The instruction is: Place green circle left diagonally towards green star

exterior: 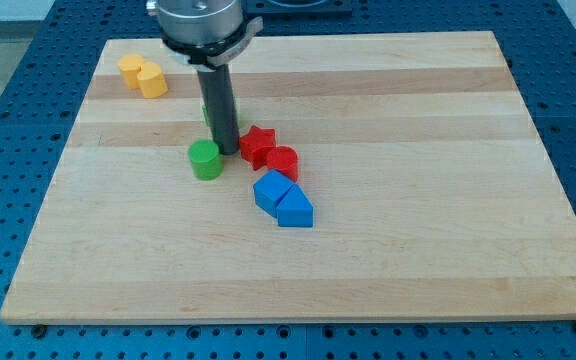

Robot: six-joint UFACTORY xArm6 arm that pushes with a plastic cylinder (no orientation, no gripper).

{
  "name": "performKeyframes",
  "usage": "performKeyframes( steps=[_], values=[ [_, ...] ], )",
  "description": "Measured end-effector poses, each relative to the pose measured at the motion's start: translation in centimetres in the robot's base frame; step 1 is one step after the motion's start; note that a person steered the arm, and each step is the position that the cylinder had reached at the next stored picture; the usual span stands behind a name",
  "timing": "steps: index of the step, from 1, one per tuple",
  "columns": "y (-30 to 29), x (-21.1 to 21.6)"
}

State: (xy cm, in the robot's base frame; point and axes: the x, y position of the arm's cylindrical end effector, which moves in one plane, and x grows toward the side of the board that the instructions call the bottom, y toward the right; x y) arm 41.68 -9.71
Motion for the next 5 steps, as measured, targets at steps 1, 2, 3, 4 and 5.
performKeyframes(
  steps=[1,2,3,4,5],
  values=[
    [-1.6,1.4],
    [-2.0,1.9],
    [1.7,1.9],
    [1.9,2.0],
    [1.7,2.6]
  ],
)
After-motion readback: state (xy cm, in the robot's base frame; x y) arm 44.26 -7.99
